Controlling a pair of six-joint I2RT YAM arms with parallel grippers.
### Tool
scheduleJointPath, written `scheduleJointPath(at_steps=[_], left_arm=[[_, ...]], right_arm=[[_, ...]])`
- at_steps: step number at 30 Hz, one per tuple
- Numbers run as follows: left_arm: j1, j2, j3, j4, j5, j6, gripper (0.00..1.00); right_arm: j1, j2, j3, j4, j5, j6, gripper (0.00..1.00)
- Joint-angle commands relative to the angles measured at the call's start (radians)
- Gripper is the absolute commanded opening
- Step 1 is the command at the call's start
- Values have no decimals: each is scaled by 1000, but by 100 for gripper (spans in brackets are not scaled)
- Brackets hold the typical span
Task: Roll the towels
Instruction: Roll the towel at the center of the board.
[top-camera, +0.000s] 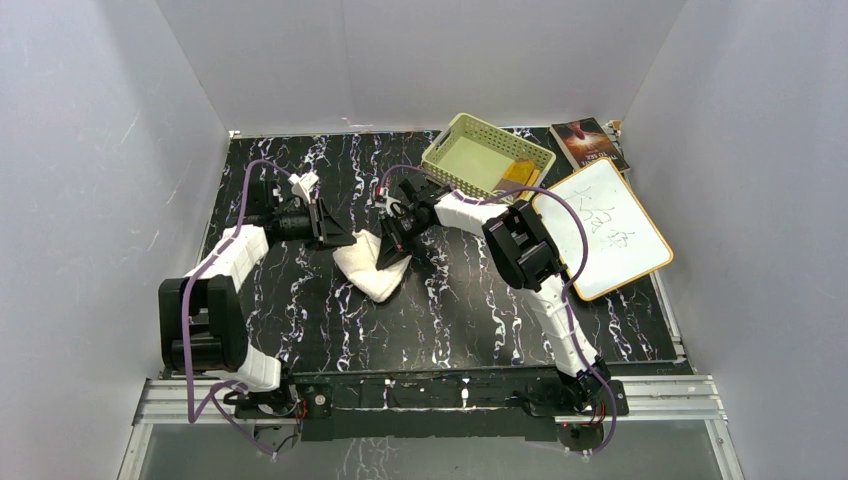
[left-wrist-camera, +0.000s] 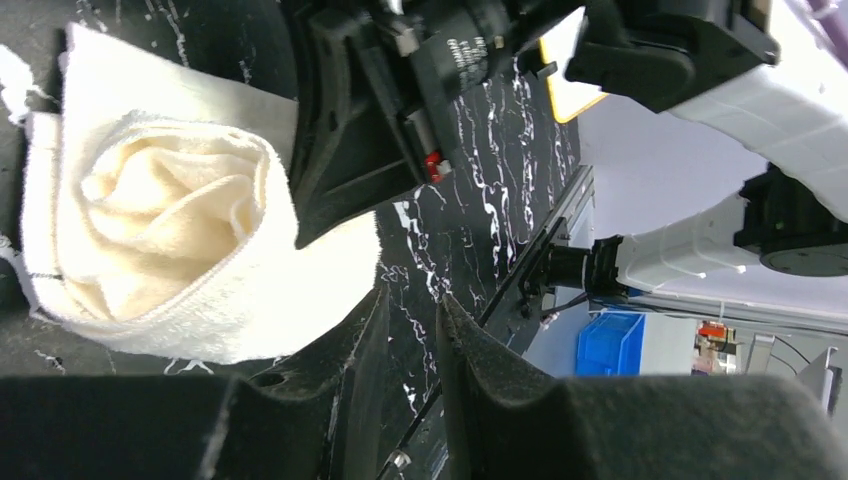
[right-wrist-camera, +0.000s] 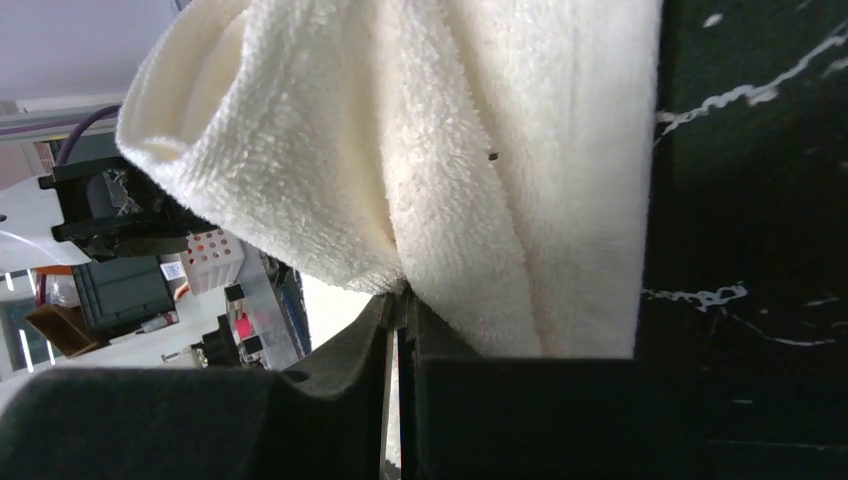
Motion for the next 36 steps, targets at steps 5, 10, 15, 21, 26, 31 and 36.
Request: scheduleJointPath(at_steps=[5,10,15,21,26,31,36], left_arm=[[3,-10,-70,128,-89,-103,24],[-47,39,-154,303,-114,-203,25],[-58,150,-205,391,-291,-234,22],[-58,229,-181,372,-408,-222,20],[-58,251,-180,363,-417,-213,20],[-57,270,-164,341,-408,-202,20],[-57,281,-157,329,-397,-194,19]], right_arm=[[-18,-29,-61,163,-85,78,0],[-27,6,-16,125,-2,54,0],[-25,-83,-21,106,147,-35,16],[18,-318,-178,161,415,-190,45],[164,-463,-337,272,752,-403,54],[305,-499,-441,371,908,-578,61],[393,-480,-510,473,1005,-709,63]])
